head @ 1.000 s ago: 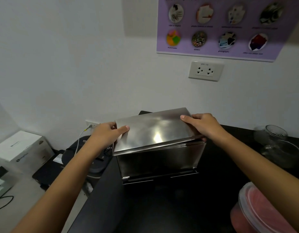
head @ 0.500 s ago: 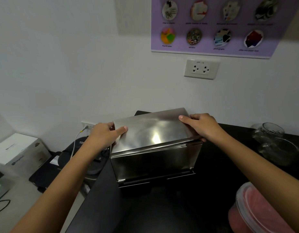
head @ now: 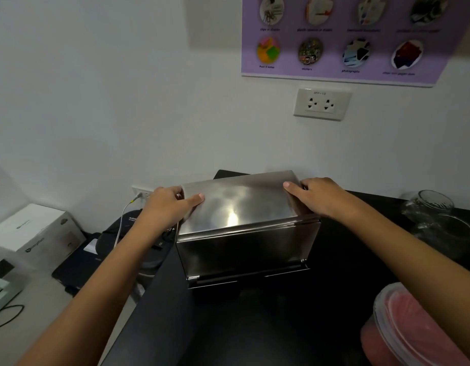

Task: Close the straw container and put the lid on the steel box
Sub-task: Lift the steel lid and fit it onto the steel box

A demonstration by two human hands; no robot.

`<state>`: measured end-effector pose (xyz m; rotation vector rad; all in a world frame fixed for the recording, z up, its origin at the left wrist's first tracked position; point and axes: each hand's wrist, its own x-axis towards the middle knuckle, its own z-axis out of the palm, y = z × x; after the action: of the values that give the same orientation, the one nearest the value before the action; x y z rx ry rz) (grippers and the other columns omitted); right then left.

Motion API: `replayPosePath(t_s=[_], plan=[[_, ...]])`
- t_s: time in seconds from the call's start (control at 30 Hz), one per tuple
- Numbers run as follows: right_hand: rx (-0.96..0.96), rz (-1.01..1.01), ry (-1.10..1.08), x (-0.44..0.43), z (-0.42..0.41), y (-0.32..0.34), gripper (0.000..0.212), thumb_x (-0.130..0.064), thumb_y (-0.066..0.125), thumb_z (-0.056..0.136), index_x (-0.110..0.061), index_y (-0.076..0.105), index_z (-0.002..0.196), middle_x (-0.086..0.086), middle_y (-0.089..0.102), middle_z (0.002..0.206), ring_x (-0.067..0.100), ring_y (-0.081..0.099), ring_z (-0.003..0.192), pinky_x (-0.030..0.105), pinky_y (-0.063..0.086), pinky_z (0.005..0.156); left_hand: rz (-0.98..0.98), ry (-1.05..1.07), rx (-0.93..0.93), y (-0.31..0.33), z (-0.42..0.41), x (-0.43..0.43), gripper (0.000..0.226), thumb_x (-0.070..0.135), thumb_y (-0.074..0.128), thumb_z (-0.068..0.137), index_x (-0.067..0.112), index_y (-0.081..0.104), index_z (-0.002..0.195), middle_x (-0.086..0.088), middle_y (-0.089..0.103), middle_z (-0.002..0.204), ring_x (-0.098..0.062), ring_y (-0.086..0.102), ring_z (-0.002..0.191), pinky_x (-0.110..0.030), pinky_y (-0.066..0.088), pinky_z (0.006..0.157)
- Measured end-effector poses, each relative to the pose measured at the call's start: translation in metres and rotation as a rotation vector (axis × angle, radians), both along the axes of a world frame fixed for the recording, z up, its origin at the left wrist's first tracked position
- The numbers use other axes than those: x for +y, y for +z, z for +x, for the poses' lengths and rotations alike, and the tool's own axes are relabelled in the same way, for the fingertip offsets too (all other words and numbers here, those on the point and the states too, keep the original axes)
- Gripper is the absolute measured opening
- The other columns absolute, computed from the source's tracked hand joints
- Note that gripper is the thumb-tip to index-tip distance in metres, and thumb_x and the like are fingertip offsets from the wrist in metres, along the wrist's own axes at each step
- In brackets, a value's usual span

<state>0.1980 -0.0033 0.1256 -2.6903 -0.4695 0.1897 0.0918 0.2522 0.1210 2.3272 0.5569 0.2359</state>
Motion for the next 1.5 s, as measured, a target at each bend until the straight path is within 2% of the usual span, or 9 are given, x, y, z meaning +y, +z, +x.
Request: replayPosePath(t_s=[0.3,0.47,0.73,0.83,0.93,1.07,1.13,1.23,1.5], plan=[[0.006,-0.122,0.073,0.002,-0.003,0.007,0.062,-0.051,0.022,0.092,-0.002,0.059,0.088,0.011,0.054,0.086,0.020,0.050,0.068,0.029,0.035,0.062,0.006,0.020,-0.001,0.001,-0.001,-0.002,0.045,0.040,0.063,0.082,0.018,0.039,0.051,-0.002,0.043,0.055,-0.016,0.042,0.053,-0.029,0.029,0.050],[0.017,-0.201,0.091,0.004,-0.004,0.012,0.056,-0.050,0.018,0.093,-0.006,0.051,0.081,0.004,0.042,0.070,0.015,0.043,0.050,0.025,0.027,0.046,0.014,0.026,0.004,0.001,-0.002,-0.003,0.044,0.042,0.062,0.082,0.018,0.040,0.053,-0.003,0.045,0.059,-0.019,0.045,0.060,-0.028,0.030,0.052],[-0.065,-0.088,0.084,-0.001,0.000,-0.005,0.065,-0.055,0.020,0.091,-0.004,0.057,0.107,0.016,0.060,0.102,0.021,0.053,0.077,0.029,0.038,0.067,0.014,0.022,-0.001,-0.006,-0.001,-0.001,0.046,0.044,0.060,0.083,-0.001,0.057,0.079,-0.005,0.045,0.070,-0.020,0.044,0.065,-0.030,0.036,0.063],[0.030,-0.008,0.070,-0.008,0.002,-0.005,0.061,-0.059,0.025,0.088,-0.013,0.055,0.116,0.007,0.058,0.095,0.015,0.053,0.060,0.025,0.040,0.051,-0.019,-0.017,-0.035,-0.010,-0.005,0.002,0.028,0.043,0.060,0.083,0.017,0.057,0.072,0.004,0.047,0.062,-0.011,0.046,0.059,-0.020,0.031,0.053],[0.269,0.235,0.015,-0.020,0.005,-0.005,0.049,-0.053,0.037,0.088,-0.023,0.051,0.125,-0.005,0.059,0.089,0.012,0.058,0.068,0.024,0.048,0.057,-0.147,-0.025,-0.077,-0.015,-0.015,0.006,0.008,0.038,0.061,0.084,0.038,0.054,0.083,0.021,0.055,0.068,0.007,0.050,0.063,-0.010,0.032,0.057],[0.453,0.495,0.020,-0.035,0.003,-0.009,0.042,-0.042,0.048,0.088,-0.024,0.051,0.125,-0.009,0.060,0.098,0.004,0.058,0.085,0.019,0.046,0.063,-0.326,-0.034,-0.096,-0.027,-0.028,0.013,0.016,0.038,0.064,0.081,0.044,0.055,0.092,0.029,0.064,0.053,0.012,0.059,0.057,-0.016,0.040,0.065],[0.492,0.552,0.030,-0.041,0.000,-0.011,0.041,-0.037,0.051,0.087,-0.022,0.051,0.125,-0.011,0.060,0.098,0.002,0.059,0.084,0.014,0.049,0.058,-0.376,-0.051,-0.097,-0.032,-0.032,0.014,0.030,0.041,0.069,0.076,0.043,0.057,0.104,0.027,0.069,0.064,0.011,0.063,0.069,-0.021,0.044,0.075],[0.521,0.583,0.045,-0.045,-0.003,-0.014,0.042,-0.032,0.053,0.087,-0.021,0.048,0.128,-0.012,0.062,0.096,-0.001,0.064,0.076,0.009,0.049,0.052,-0.417,-0.059,-0.081,-0.034,-0.033,0.012,0.051,0.050,0.071,0.065,0.038,0.060,0.114,0.005,0.073,0.092,-0.015,0.068,0.091,-0.037,0.049,0.092],[0.495,0.637,0.009,-0.043,-0.005,-0.018,0.040,-0.028,0.053,0.088,-0.018,0.050,0.126,-0.009,0.063,0.094,-0.002,0.065,0.072,0.011,0.048,0.051,-0.402,0.005,-0.111,-0.039,-0.029,0.013,0.062,0.044,0.069,0.074,0.026,0.050,0.130,0.020,0.060,0.080,-0.005,0.061,0.083,-0.025,0.044,0.072]])
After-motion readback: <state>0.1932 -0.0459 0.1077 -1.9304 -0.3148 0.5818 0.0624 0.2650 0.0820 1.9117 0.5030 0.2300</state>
